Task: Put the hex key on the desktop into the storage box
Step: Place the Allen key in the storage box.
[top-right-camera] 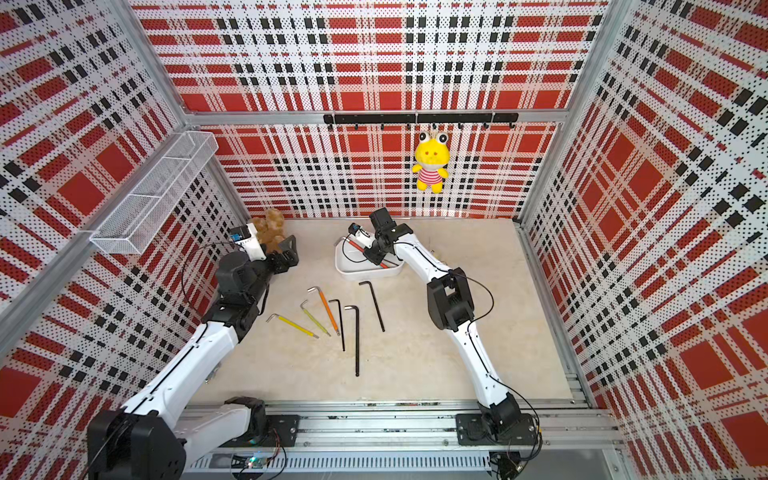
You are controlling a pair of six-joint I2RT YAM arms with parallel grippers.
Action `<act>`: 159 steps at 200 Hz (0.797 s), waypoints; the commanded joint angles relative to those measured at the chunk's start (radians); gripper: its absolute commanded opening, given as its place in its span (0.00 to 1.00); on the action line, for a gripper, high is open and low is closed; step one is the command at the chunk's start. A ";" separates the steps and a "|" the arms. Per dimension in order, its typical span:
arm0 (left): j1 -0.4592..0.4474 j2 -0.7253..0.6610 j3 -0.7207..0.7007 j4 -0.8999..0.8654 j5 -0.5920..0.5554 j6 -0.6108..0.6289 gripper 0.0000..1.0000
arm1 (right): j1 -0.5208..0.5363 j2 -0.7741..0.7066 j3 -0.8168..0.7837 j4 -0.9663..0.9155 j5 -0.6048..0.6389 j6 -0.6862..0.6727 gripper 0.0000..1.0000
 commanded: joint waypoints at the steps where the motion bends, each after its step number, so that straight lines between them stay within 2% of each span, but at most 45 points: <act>1: 0.007 -0.006 0.003 0.029 0.012 -0.005 0.99 | -0.003 0.025 0.041 -0.005 0.009 0.014 0.00; 159: 0.007 -0.029 -0.002 0.023 0.006 -0.006 0.99 | -0.003 0.089 0.006 -0.098 0.097 0.073 0.00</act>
